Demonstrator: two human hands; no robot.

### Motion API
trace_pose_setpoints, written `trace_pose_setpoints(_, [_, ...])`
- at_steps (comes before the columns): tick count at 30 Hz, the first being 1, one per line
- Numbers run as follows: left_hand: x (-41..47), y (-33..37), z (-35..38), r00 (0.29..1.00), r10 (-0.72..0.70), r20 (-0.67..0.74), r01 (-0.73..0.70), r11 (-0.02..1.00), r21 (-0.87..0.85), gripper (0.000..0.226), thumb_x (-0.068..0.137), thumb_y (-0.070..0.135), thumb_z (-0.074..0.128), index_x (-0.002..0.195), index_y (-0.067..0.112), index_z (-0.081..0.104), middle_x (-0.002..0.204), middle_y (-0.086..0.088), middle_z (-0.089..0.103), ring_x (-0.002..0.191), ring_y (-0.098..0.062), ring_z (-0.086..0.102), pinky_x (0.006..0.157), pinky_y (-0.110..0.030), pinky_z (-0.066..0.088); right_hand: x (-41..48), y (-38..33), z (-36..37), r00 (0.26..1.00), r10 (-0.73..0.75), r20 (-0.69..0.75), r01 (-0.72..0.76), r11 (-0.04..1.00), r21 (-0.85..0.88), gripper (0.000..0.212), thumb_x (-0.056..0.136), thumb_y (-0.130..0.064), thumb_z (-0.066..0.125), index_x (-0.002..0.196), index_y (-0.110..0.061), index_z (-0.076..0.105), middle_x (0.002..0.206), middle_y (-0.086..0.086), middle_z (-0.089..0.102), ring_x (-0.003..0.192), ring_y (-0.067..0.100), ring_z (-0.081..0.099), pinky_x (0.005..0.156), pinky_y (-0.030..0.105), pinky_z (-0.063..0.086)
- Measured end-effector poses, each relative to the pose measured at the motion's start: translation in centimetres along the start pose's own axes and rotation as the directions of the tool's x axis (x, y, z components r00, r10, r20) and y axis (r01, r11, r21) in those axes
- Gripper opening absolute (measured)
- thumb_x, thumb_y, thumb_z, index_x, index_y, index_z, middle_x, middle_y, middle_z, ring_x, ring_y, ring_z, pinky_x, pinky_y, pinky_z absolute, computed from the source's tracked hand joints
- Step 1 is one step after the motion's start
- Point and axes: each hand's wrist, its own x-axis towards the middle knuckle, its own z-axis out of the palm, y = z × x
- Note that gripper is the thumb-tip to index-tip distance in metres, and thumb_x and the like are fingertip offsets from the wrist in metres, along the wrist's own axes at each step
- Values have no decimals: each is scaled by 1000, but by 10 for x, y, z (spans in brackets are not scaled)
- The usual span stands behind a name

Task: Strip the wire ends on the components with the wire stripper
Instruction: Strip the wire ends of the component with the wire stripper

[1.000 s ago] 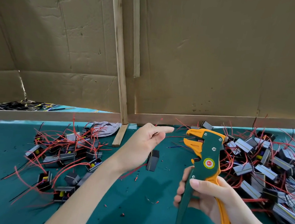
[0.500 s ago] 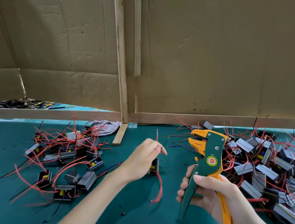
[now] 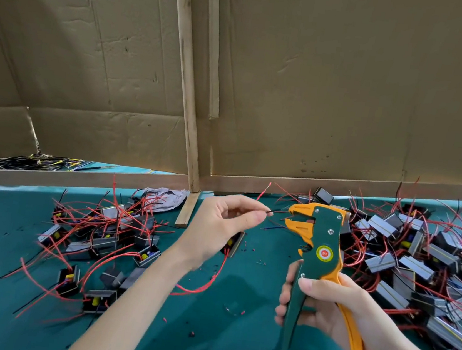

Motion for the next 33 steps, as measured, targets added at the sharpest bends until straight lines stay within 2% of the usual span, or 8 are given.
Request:
trace_pose_setpoints(8, [-3, 18, -1, 995, -27, 93, 19, 996, 88, 14, 89, 15, 66, 78, 22, 71, 75, 7, 67, 64, 0, 52, 60, -9, 40, -6, -6, 12, 997, -31, 68, 29, 999, 22, 32, 58, -9, 77, 85, 4, 66, 77, 31, 59, 68, 43, 62, 68, 51, 55])
trace_pose_setpoints(14, [-4, 20, -1, 988, -76, 138, 62, 993, 103, 16, 87, 21, 67, 73, 27, 70, 68, 11, 60, 64, -6, 46, 58, -12, 36, -9, -4, 14, 995, -34, 95, 38, 999, -32, 27, 61, -11, 79, 84, 0, 68, 77, 31, 59, 69, 44, 61, 69, 51, 54])
trace_pose_setpoints(19, [-5, 21, -4, 979, -81, 187, 72, 996, 54, 13, 83, 24, 65, 72, 28, 71, 68, 15, 62, 66, 0, 52, 65, -10, 40, -11, -5, 15, 994, -39, 102, 46, 997, -66, 34, 60, -17, 87, 83, -1, 67, 76, 31, 58, 69, 44, 61, 68, 50, 54])
trace_pose_setpoints(21, [-5, 22, -5, 975, -94, 203, 84, 995, 55, 15, 83, 23, 65, 71, 29, 71, 67, 15, 62, 65, -1, 51, 64, -11, 40, -12, -6, 17, 996, -42, 81, 49, 995, -89, 31, 61, -15, 84, 80, 0, 66, 74, 31, 58, 67, 43, 61, 66, 49, 54])
trace_pose_setpoints(24, [-5, 24, -8, 969, -84, 234, 70, 995, 69, 18, 89, 13, 65, 75, 22, 70, 67, 15, 64, 62, 2, 52, 62, -10, 40, -14, -6, 20, 998, -46, 45, 52, 988, -149, 40, 56, -27, 92, 75, -5, 66, 68, 30, 56, 61, 41, 59, 61, 46, 53])
trace_pose_setpoints(28, [-6, 25, -12, 966, -92, 241, 70, 993, 100, 13, 90, 10, 63, 81, 15, 71, 76, 9, 68, 71, -3, 56, 70, -13, 43, -16, -2, 26, 998, -54, -29, 45, 971, -236, 48, 48, -40, 95, 68, -9, 64, 60, 24, 55, 51, 34, 56, 53, 38, 51])
trace_pose_setpoints(31, [-5, 25, -14, 965, -118, 236, 95, 990, 105, 11, 90, 11, 63, 82, 15, 71, 77, 6, 66, 73, -8, 53, 70, -16, 41, -16, 4, 33, 992, -89, -94, 61, 962, -267, 44, 50, -38, 90, 62, -8, 61, 54, 22, 52, 44, 30, 53, 48, 35, 49])
trace_pose_setpoints(33, [-6, 25, -14, 965, -125, 231, 94, 985, 143, 12, 90, 11, 63, 82, 16, 71, 74, 8, 66, 68, -4, 51, 66, -12, 39, -14, 10, 35, 971, -148, -185, 87, 949, -301, 43, 51, -39, 84, 56, -8, 55, 48, 20, 47, 36, 27, 47, 40, 31, 43])
